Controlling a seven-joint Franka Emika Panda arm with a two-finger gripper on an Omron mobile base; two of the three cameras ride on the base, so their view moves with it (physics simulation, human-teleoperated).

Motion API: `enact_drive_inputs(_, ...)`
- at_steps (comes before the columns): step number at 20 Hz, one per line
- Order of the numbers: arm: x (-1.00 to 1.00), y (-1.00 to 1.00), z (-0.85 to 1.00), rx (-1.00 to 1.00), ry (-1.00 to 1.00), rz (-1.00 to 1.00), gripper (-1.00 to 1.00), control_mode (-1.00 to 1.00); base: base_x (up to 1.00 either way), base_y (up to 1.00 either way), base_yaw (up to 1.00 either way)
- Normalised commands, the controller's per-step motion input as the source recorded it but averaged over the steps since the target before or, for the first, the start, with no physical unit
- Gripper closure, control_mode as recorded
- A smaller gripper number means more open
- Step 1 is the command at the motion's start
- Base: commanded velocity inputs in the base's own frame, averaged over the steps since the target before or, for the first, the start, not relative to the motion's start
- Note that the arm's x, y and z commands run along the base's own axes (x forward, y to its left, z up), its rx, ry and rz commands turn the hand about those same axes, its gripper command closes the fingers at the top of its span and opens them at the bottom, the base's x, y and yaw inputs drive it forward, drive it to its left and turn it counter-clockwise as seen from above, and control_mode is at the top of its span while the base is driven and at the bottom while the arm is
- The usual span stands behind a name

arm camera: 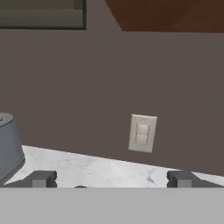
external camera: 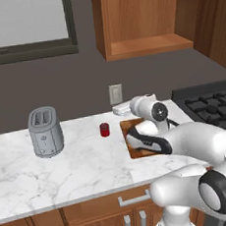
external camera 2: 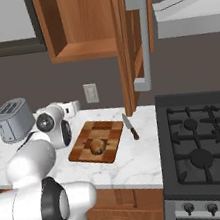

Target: Pick the bread, place it on the cutting board, pick the jam, place it on the counter, and close the cabinet.

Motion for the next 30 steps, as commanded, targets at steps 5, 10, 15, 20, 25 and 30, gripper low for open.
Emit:
enact_drive_inputs(5, -0.30, -0.19, 0.48, 0.01, 0.01, -0.01, -1.00, -1.00, 0.00, 0.00, 0.00)
enact_drive_inputs(10, -0.37, -0.16, 0.37, 0.00, 0.00, -0.01, -1.00, -1.00, 0.00, 0.00, 0.00)
enact_drive_inputs(15, -0.39, -0.14, 0.29, 0.00, 0.00, -0.01, -1.00, -1.00, 0.00, 0.00, 0.00)
enact_drive_inputs(20, -0.33, -0.15, 0.25, 0.00, 0.00, 0.00, -1.00, -1.00, 0.00, 0.00, 0.00)
enact_drive_inputs(25, -0.19, -0.16, 0.28, 0.00, 0.00, 0.00, -1.00, -1.00, 0.00, 0.00, 0.00)
enact_drive_inputs(30, -0.21, -0.18, 0.33, 0.00, 0.00, 0.00, -1.00, -1.00, 0.00, 0.00, 0.00)
